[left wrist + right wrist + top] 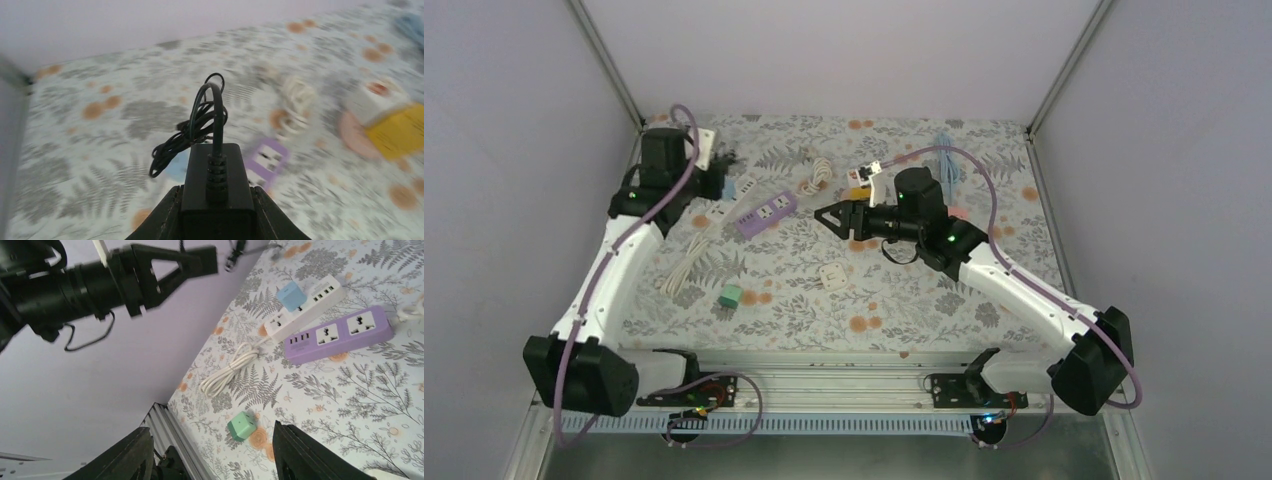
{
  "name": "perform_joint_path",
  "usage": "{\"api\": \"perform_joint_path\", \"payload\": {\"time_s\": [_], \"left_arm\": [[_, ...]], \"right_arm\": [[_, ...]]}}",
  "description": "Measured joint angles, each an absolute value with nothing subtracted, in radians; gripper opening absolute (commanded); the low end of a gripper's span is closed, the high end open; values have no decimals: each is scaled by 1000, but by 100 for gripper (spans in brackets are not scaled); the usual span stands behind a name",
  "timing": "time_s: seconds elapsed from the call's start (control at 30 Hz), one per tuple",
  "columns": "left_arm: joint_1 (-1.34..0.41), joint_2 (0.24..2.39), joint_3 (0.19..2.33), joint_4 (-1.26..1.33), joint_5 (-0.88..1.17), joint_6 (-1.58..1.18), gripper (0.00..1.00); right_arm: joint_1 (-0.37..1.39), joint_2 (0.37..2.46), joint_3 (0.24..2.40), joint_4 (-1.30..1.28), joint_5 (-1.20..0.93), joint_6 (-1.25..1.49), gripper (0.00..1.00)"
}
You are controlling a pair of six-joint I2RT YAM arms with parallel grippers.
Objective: Insert the plug
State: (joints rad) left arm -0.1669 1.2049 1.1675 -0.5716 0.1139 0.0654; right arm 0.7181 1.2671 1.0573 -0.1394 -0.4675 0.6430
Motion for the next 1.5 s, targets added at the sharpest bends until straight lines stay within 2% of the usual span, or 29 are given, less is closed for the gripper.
{"api": "perform_joint_path", "payload": {"time_s": [0.13, 0.27, 0.5, 0.93, 1.5], "left_arm": [[-23, 1300, 1270, -599, 49, 14, 11], [103, 1394, 1284, -607, 10, -16, 11], [169, 1584, 1269, -627, 30, 75, 11], [170, 1702, 1340, -701, 183, 246, 11], [91, 1816, 1405, -795, 183, 330, 11]], "right_arm": [[717, 1263, 1048, -150, -456, 636, 62], [717, 1262, 1042, -150, -451, 631, 62], [715, 1267, 1031, -155, -451, 621, 61], [709, 1301, 1032, -175, -461, 595, 61], [705, 1295, 1032, -181, -451, 595, 60]]}}
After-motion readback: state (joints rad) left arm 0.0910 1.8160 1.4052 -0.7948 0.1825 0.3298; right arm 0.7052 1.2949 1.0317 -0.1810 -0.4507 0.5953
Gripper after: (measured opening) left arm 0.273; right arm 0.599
